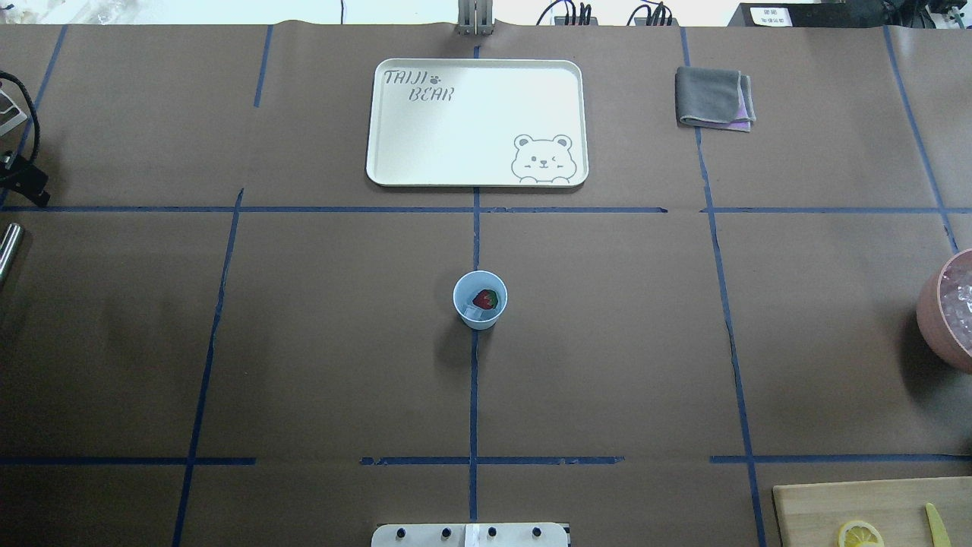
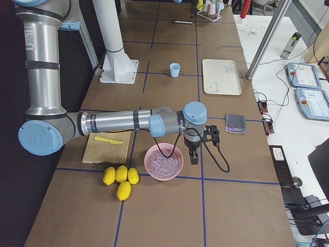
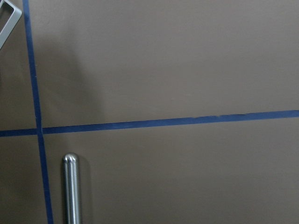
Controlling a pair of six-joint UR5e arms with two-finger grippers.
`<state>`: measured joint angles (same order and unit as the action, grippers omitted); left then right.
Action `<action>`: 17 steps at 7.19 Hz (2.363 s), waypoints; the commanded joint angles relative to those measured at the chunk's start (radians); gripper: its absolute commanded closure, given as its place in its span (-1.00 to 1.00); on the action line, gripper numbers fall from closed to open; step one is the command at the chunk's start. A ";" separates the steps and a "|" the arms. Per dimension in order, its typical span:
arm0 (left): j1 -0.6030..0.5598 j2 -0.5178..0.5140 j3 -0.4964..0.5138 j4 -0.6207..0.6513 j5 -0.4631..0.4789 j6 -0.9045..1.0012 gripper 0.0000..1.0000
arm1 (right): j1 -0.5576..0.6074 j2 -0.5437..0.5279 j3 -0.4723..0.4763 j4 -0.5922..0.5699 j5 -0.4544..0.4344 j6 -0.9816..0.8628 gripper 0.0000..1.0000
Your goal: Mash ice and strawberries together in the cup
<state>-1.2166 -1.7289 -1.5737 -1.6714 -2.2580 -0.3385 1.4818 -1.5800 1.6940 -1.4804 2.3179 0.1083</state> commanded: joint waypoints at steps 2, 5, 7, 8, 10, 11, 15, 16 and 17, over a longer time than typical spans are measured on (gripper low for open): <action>-0.012 0.066 0.142 -0.252 -0.046 0.000 -1.00 | 0.000 -0.002 0.001 0.000 0.000 0.002 -1.00; -0.011 0.080 0.260 -0.408 -0.045 -0.010 -1.00 | 0.000 -0.002 0.001 0.000 0.001 0.002 -1.00; -0.008 0.078 0.323 -0.496 -0.037 -0.052 -1.00 | 0.000 -0.003 0.004 0.000 0.002 0.002 -1.00; -0.005 0.077 0.336 -0.533 -0.037 -0.098 -1.00 | 0.000 -0.003 0.004 0.000 0.002 0.002 -1.00; -0.003 0.072 0.334 -0.536 -0.037 -0.152 -1.00 | 0.000 -0.003 0.004 0.000 0.002 0.002 -1.00; -0.003 0.069 0.336 -0.536 -0.035 -0.154 -1.00 | 0.000 -0.003 0.004 0.000 0.002 0.002 -1.00; 0.002 0.064 0.331 -0.538 -0.035 -0.152 -0.99 | 0.000 -0.003 0.000 0.000 0.002 0.001 -1.00; 0.003 0.064 0.334 -0.536 -0.034 -0.152 -0.99 | 0.000 -0.003 0.000 0.000 0.002 0.001 -1.00; 0.003 0.063 0.336 -0.538 -0.034 -0.152 -0.99 | 0.000 -0.005 0.000 0.000 0.000 0.001 -1.00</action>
<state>-1.2143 -1.6649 -1.2399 -2.2081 -2.2923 -0.4909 1.4818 -1.5835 1.6939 -1.4803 2.3191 0.1089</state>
